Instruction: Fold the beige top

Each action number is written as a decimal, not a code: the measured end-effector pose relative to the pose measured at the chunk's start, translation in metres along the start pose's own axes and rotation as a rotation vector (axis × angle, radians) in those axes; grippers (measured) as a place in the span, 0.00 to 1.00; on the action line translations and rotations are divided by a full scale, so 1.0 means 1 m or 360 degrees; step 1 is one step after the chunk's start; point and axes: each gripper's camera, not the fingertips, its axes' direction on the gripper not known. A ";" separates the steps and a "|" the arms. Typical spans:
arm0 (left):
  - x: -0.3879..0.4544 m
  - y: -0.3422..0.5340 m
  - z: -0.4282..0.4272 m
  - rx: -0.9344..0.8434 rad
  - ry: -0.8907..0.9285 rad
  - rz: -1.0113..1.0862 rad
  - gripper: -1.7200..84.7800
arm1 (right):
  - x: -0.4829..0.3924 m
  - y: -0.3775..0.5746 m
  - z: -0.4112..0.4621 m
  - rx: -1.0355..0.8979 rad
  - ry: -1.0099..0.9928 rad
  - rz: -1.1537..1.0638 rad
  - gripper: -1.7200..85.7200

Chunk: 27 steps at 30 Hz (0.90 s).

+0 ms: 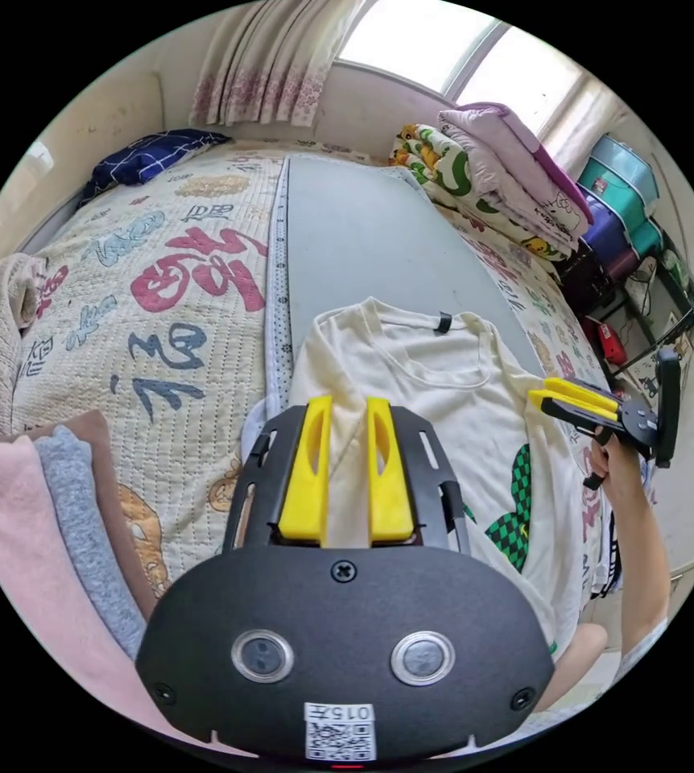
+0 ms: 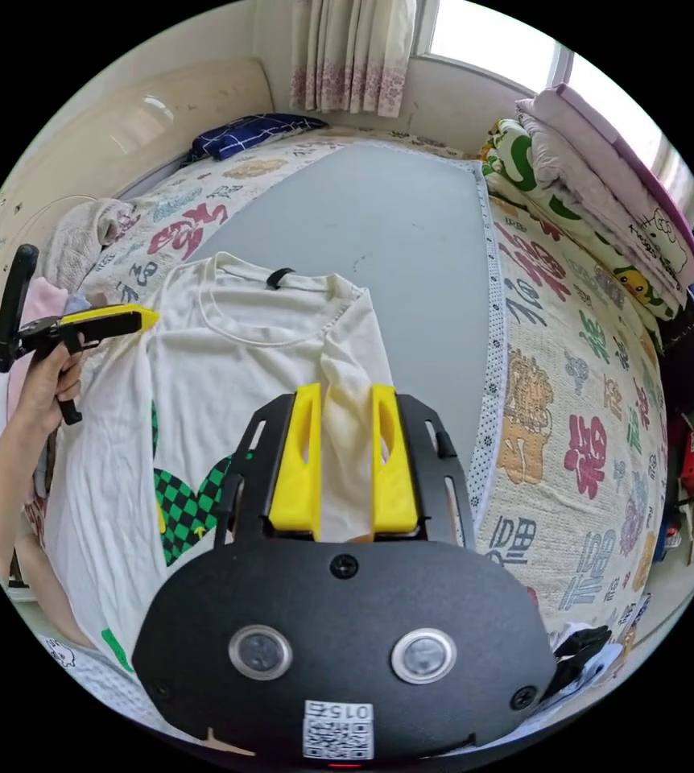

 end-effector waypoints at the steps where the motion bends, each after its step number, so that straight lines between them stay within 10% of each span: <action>1: -0.005 -0.005 0.003 -0.0006 -0.0013 0.0021 0.03 | 0.001 -0.008 -0.006 -0.0011 0.0053 0.0029 0.06; 27: -0.112 -0.096 0.019 -0.0129 -0.0152 0.0087 0.15 | 0.015 -0.120 -0.135 -0.0081 0.0032 0.0319 0.15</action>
